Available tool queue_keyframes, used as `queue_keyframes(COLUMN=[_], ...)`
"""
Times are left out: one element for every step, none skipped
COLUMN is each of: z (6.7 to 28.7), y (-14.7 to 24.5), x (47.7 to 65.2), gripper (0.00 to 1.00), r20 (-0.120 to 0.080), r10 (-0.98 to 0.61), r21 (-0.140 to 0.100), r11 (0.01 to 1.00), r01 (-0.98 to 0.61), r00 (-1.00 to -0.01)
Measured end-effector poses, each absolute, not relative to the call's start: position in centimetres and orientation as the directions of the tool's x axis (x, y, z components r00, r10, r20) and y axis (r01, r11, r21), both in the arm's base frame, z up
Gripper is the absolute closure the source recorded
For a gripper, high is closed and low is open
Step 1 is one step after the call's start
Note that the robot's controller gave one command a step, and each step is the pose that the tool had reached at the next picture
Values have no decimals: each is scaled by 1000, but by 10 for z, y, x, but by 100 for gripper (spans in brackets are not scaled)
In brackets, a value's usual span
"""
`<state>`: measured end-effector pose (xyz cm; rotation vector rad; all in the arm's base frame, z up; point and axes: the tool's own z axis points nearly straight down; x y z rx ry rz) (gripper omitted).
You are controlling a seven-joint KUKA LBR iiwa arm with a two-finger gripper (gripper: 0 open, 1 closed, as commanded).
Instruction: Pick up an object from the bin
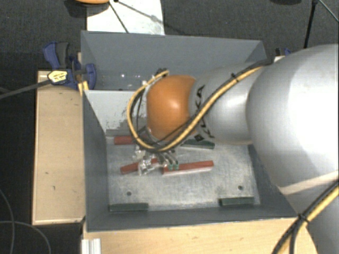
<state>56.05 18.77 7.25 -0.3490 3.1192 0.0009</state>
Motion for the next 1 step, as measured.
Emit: queue_keyframes(z=[73], y=[188], x=[561], gripper=[100], r20=[-3], r10=[-219], r21=[0], r11=[976], r01=[-219], r00=[-976])
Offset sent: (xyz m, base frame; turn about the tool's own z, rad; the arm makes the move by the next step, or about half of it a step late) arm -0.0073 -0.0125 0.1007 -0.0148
